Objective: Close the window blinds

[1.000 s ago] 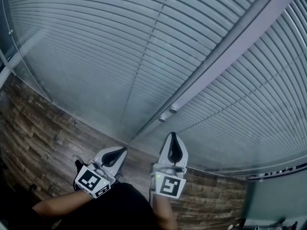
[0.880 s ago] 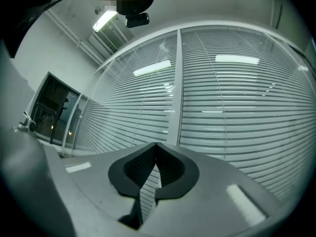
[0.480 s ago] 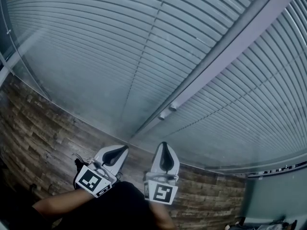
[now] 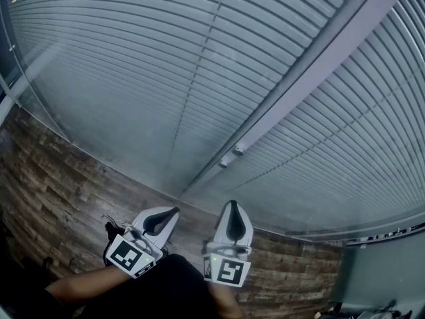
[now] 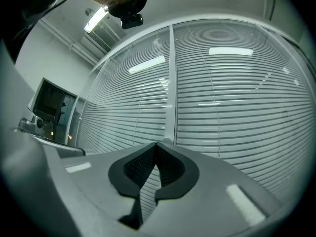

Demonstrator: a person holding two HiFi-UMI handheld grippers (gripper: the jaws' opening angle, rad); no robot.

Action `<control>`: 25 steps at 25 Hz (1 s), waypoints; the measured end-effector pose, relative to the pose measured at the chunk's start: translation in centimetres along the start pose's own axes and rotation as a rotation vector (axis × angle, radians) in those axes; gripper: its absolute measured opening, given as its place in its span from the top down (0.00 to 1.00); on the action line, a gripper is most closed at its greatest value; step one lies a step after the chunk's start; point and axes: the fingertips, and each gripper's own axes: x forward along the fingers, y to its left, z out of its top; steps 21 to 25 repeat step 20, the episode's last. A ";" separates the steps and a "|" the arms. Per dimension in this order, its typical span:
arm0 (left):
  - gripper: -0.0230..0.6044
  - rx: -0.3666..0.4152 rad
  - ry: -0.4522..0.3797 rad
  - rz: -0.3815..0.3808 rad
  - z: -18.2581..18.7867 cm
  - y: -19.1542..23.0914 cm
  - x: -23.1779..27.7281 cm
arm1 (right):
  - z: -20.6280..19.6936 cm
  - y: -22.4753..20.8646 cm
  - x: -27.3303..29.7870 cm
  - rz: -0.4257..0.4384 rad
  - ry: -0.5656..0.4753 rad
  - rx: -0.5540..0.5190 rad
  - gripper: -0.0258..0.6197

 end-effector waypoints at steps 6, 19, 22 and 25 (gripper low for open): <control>0.97 -0.003 0.007 -0.005 -0.4 -0.3 0.1 | 0.0 -0.5 -0.6 -0.006 -0.008 -0.005 0.96; 0.97 0.000 0.013 -0.020 -0.4 -0.8 0.5 | -1.1 -0.6 -0.9 -0.030 -0.009 -0.014 0.96; 0.97 0.000 0.012 -0.019 -0.4 -0.8 0.4 | -1.1 -0.5 -0.9 -0.032 -0.007 -0.014 0.96; 0.97 0.000 0.012 -0.019 -0.4 -0.8 0.4 | -1.1 -0.5 -0.9 -0.032 -0.007 -0.014 0.96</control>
